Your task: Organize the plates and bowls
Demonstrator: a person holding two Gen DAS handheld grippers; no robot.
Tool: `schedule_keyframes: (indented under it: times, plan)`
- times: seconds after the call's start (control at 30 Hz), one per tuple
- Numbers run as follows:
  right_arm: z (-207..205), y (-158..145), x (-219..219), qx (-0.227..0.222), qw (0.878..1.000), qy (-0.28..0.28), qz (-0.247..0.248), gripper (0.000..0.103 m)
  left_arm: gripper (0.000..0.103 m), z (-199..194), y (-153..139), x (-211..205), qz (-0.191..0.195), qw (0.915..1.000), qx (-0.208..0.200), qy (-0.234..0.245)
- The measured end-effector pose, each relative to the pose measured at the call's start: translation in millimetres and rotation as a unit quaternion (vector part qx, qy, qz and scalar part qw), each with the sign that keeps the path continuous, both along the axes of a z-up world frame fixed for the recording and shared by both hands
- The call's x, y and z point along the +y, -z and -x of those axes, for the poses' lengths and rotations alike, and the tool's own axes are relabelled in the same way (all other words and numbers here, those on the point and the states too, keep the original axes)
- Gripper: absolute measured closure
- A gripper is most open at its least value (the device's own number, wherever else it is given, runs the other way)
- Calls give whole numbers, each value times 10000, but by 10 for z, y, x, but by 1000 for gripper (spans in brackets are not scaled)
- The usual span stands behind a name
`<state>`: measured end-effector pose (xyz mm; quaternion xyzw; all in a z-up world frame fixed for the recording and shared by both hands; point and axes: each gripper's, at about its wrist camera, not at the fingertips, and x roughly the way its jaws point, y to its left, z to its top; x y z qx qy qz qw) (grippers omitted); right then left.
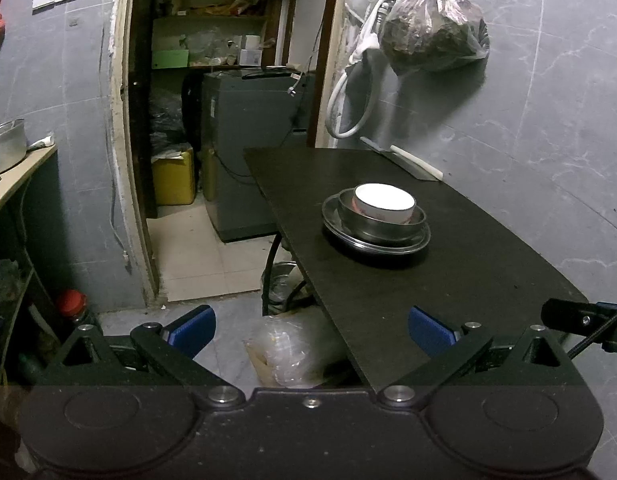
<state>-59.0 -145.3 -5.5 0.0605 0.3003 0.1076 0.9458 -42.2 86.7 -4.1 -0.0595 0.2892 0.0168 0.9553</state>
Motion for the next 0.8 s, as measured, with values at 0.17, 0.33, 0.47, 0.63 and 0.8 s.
schedule_keyframes:
  times: [0.17, 0.33, 0.47, 0.63, 0.8]
  plan:
    - [-6, -4, -7, -8, 10000, 11, -4, 0, 1, -3, 0, -2, -4, 10000, -8, 13]
    - [-7, -1, -14, -7, 10000, 12, -8, 0, 1, -4, 1, -6, -5, 10000, -3, 9]
    - [-12, -2, -13, -11, 10000, 12, -4, 0, 1, -4, 0, -7, -7, 10000, -8, 9]
    - [-6, 1, -13, -10, 10000, 15, -9, 0, 1, -4, 0, -10, -9, 10000, -5, 10]
    - [-7, 2, -14, -14, 10000, 13, -8, 0, 1, -5, -2, -15, -16, 10000, -6, 13]
